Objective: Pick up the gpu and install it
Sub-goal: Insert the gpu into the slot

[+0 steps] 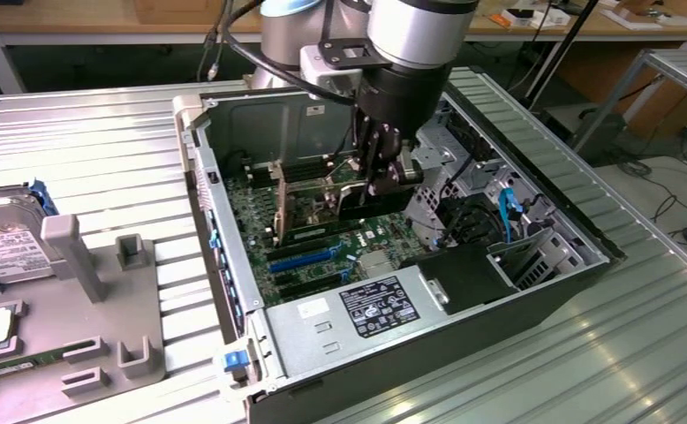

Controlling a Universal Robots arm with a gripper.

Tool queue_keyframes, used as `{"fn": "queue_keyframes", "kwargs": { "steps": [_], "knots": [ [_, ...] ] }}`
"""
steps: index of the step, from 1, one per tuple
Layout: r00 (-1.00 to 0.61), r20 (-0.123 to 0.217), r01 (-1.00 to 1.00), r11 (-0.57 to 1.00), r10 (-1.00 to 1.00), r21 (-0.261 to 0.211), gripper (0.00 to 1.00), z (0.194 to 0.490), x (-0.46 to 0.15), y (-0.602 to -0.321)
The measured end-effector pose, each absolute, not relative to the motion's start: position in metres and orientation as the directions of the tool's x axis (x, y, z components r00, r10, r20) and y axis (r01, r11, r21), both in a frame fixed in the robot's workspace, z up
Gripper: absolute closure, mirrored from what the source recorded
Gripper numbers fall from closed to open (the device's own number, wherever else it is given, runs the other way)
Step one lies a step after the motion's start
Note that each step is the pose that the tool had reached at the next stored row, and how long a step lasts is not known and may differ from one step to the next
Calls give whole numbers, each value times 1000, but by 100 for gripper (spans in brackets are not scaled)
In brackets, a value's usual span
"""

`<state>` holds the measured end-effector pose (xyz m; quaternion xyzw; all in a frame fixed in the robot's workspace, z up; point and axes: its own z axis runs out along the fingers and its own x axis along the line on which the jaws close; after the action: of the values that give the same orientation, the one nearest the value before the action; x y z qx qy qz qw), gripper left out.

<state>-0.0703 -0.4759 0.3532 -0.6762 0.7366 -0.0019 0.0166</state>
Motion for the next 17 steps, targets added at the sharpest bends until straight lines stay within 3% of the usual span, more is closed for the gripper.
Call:
{"fn": "queue_keyframes", "kwargs": {
  "steps": [17],
  "knots": [
    [-85, -24, -996, 86, -996, -30, 73, 345, -74, -476]
  ]
}}
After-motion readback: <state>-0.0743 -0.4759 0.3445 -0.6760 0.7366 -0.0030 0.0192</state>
